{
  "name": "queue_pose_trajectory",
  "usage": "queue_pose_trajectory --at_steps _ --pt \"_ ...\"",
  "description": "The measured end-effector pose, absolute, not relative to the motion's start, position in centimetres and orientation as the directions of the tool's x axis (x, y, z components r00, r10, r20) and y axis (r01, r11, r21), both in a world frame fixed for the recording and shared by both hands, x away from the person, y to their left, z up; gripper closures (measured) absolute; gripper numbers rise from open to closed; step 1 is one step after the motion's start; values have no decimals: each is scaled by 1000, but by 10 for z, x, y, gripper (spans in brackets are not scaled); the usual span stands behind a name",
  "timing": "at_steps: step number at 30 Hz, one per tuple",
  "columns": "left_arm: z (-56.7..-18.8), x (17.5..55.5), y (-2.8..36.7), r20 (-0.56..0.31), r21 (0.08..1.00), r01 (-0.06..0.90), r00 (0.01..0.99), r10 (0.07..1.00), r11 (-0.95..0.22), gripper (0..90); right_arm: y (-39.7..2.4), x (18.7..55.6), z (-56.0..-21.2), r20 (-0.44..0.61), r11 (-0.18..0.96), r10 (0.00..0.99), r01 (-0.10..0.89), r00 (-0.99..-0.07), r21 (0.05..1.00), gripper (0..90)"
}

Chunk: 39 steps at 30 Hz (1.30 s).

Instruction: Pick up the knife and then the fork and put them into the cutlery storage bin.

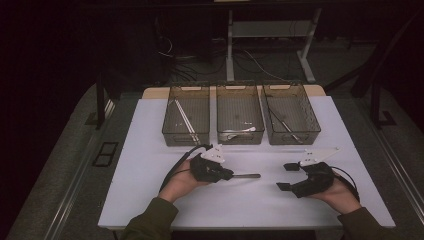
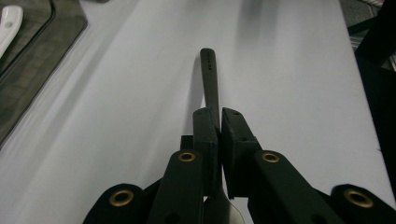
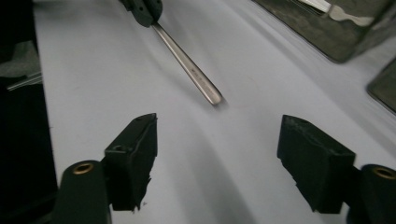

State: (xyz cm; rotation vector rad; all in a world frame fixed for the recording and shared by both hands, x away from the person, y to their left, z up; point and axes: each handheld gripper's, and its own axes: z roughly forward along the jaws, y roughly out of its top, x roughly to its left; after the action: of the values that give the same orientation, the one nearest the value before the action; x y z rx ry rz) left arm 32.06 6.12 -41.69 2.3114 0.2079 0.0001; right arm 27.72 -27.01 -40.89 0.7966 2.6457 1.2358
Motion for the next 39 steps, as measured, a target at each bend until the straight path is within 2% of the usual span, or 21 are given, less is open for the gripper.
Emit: queue_pose_trajectory --at_steps 14,21,28,32,39 --pt "-398 300 51 -64 753 68 998 29 -655 845 -233 284 -395 141 604 329 323 -934 728 444" --pt "-392 294 47 -47 756 29 999 -10 -654 845 -201 286 -398 100 686 211 220 -972 694 521" --pt "-391 289 42 -57 754 29 998 -22 -656 845 -176 288 -403 79 730 137 155 -987 666 654" --pt "-389 288 42 -48 757 15 998 -34 -654 845 -168 287 -404 83 739 121 146 -989 658 736" --pt "-389 288 41 -45 756 7 998 -42 -654 845 -165 284 -405 114 740 116 162 -987 653 797"
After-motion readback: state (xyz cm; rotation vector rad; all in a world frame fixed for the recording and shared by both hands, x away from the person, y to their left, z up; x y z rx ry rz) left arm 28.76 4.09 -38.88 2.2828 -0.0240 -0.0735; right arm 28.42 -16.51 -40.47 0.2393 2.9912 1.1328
